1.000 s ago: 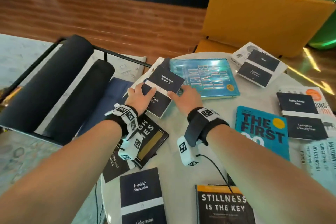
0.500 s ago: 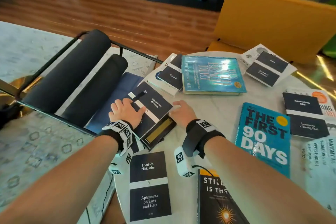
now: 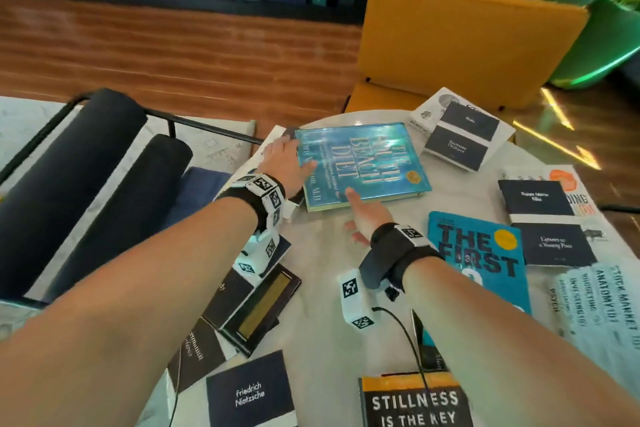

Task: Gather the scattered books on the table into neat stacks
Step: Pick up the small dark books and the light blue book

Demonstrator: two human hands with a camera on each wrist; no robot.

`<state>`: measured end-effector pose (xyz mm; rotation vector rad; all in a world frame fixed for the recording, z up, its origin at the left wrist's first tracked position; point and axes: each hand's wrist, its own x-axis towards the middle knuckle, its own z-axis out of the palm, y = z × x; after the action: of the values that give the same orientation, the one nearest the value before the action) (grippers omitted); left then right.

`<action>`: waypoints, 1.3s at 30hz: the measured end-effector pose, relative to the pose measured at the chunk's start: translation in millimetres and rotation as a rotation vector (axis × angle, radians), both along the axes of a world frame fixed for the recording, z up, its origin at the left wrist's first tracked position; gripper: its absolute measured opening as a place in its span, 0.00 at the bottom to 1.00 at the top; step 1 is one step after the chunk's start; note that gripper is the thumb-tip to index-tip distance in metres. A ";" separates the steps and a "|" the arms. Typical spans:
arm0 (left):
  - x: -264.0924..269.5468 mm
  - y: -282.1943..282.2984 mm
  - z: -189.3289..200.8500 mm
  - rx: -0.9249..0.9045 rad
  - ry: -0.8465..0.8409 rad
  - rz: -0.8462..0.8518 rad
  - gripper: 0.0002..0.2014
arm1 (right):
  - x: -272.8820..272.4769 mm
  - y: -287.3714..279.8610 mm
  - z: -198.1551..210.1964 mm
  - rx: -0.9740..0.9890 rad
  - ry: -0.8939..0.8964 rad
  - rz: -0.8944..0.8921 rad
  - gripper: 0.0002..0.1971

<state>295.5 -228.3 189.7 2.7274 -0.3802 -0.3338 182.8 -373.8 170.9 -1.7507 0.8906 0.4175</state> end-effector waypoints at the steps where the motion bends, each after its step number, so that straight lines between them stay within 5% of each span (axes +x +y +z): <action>1: 12.5 -6.2 -2.0 0.018 0.010 -0.025 0.34 | 1.4 -4.4 -2.2 0.043 0.012 -0.041 0.26; 10: 28.0 -23.5 1.0 0.195 0.000 -0.067 0.45 | 0.6 -6.5 -14.3 0.247 -0.015 -0.213 0.19; 14: 3.3 -23.5 5.5 0.307 0.062 -0.060 0.48 | -14.1 -10.8 -10.9 0.179 0.002 -0.340 0.16; 17: -20.4 -24.1 4.4 0.352 0.037 -0.028 0.53 | -27.6 -9.1 -14.1 0.048 -0.062 -0.369 0.24; 22: -65.6 -24.0 -1.4 0.340 0.048 -0.012 0.56 | -54.7 -8.8 -5.2 -0.170 -0.060 -0.193 0.46; 29: -125.7 -15.8 -22.3 0.086 0.154 0.130 0.45 | -86.8 -20.1 5.2 -0.379 0.073 0.192 0.41; 39: -148.7 -25.8 -21.9 0.120 0.158 0.093 0.47 | -100.1 -27.9 2.9 -0.543 0.004 0.285 0.36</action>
<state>146.8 -254.1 167.8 2.7993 -0.1955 -0.5590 82.7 -401.6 173.8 -2.3929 0.8047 0.3835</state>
